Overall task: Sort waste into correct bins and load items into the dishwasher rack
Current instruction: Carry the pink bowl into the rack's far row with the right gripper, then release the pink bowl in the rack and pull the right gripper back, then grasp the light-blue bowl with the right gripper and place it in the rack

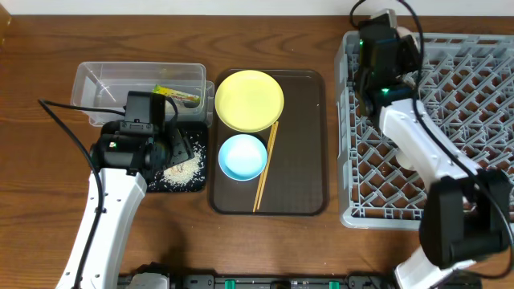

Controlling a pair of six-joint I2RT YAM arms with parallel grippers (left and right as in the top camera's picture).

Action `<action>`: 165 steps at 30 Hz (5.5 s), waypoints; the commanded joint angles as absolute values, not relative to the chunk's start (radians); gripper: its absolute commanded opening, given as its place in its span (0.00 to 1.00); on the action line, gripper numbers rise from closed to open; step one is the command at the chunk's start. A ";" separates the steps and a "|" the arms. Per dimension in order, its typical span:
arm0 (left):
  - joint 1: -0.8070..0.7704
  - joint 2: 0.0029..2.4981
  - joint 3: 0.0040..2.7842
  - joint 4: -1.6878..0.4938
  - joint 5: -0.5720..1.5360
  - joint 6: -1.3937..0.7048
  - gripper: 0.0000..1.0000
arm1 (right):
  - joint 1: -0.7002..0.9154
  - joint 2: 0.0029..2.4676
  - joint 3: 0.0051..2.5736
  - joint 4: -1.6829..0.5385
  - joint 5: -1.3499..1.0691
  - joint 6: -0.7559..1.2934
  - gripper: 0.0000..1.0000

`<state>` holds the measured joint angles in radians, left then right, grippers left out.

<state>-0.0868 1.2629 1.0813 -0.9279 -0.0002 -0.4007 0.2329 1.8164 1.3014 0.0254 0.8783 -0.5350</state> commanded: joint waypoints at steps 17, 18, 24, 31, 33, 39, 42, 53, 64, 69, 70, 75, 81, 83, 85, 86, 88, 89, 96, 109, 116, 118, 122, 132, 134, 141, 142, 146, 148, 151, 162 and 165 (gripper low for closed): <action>-0.083 1.261 1.090 -0.931 -0.009 -0.414 0.72 | 0.243 1.885 1.306 -0.009 0.959 -0.429 0.01; -0.083 1.261 1.090 -0.931 -0.009 -0.414 0.72 | 0.245 1.885 1.306 -0.018 0.956 -0.415 0.01; -0.083 1.261 1.090 -0.935 -0.009 -0.414 0.72 | 0.264 1.885 1.306 -0.052 0.930 -0.365 0.01; -0.083 1.261 1.090 -0.935 -0.009 -0.414 0.72 | 0.295 1.885 1.305 -0.087 0.908 -0.315 0.01; -0.083 1.261 1.090 -0.935 -0.009 -0.414 0.72 | 0.304 1.885 1.305 -0.109 0.908 -0.302 0.02; -0.083 1.261 1.090 -0.935 -0.009 -0.414 0.72 | 0.336 1.885 1.305 -0.199 0.908 -0.213 0.06; -0.083 1.261 1.090 -0.935 -0.009 -0.414 0.72 | 0.347 1.883 1.305 -0.226 0.908 -0.167 0.05; -0.083 1.261 1.090 -0.939 -0.009 -0.414 0.72 | 0.339 1.883 1.306 -0.080 1.074 -0.163 0.01; -0.083 1.261 1.090 -0.938 -0.009 -0.413 0.72 | 0.305 1.884 1.306 0.002 1.108 -0.197 0.01; -0.083 1.261 1.090 -0.938 -0.009 -0.414 0.72 | 0.282 1.884 1.305 0.012 1.106 -0.186 0.01; -0.083 1.261 1.090 -0.938 -0.009 -0.414 0.72 | 0.279 1.884 1.305 0.010 1.094 -0.175 0.01; -0.083 1.261 1.090 -0.938 -0.009 -0.414 0.72 | 0.278 1.884 1.305 0.009 1.091 -0.149 0.01; -0.083 1.261 1.090 -0.938 -0.009 -0.414 0.72 | 0.273 1.893 1.305 0.008 1.084 -0.116 0.01; -0.083 1.261 1.090 -0.939 -0.009 -0.414 0.72 | 0.273 1.903 1.305 0.006 1.076 -0.117 0.01; -0.083 1.261 1.090 -0.939 -0.009 -0.414 0.72 | 0.275 1.916 1.305 -0.001 1.061 -0.116 0.01; -0.083 1.261 1.090 -0.939 -0.009 -0.414 0.72 | 0.276 1.921 1.305 -0.010 1.056 -0.116 0.01; -0.083 1.261 1.090 -0.939 -0.009 -0.414 0.72 | 0.278 1.927 1.305 -0.020 1.037 -0.111 0.01; -0.083 1.261 1.090 -0.939 -0.009 -0.414 0.72 | 0.279 1.930 1.305 -0.024 1.038 -0.104 0.01; -0.083 1.261 1.090 -0.939 -0.009 -0.414 0.72 | 0.310 1.930 1.305 -0.084 0.992 -0.101 0.01; -0.083 1.261 1.083 -0.946 -0.009 -0.414 0.72 | 0.387 1.925 1.305 -0.250 0.968 0.006 0.01; -0.083 1.261 1.083 -0.945 -0.009 -0.414 0.72 | 0.389 1.924 1.305 -0.341 0.966 0.100 0.05; -0.083 1.261 1.083 -0.945 -0.009 -0.414 0.72 | 0.392 1.918 1.305 -0.382 0.950 0.130 0.16; -0.083 1.261 1.083 -0.945 -0.009 -0.414 0.72 | 0.388 1.878 1.305 -0.461 0.833 0.231 0.38; -0.083 1.261 1.083 -0.946 -0.009 -0.413 0.72 | 0.386 1.607 1.306 -0.533 0.495 0.253 0.63; -0.083 1.261 1.083 -0.952 -0.010 -0.414 0.72 | 0.393 1.554 1.305 -0.536 0.327 0.231 0.64; -0.076 1.261 1.083 -1.025 -0.160 -0.496 0.72 | 0.437 1.539 1.305 -0.569 -0.181 0.201 0.67; -0.072 1.261 1.083 -1.032 -0.165 -0.496 0.72 | 0.446 1.546 1.304 -0.578 -0.201 0.201 0.68; -0.054 1.261 1.083 -1.046 -0.166 -0.496 0.72 | 0.510 1.606 1.300 -0.621 -0.222 0.201 0.66; -0.054 1.261 1.083 -1.046 -0.166 -0.496 0.72 | 0.545 1.646 1.299 -0.635 -0.222 0.202 0.64; -0.054 1.261 1.083 -1.046 -0.166 -0.496 0.72 | 0.595 1.716 1.299 -0.648 -0.223 0.232 0.62; -0.054 1.261 1.083 -1.046 -0.166 -0.496 0.73 | 0.698 1.925 1.299 -0.647 -0.187 0.338 0.42; -0.054 1.261 1.083 -1.046 -0.166 -0.496 0.73 | 0.698 1.947 1.299 -0.646 -0.187 0.344 0.24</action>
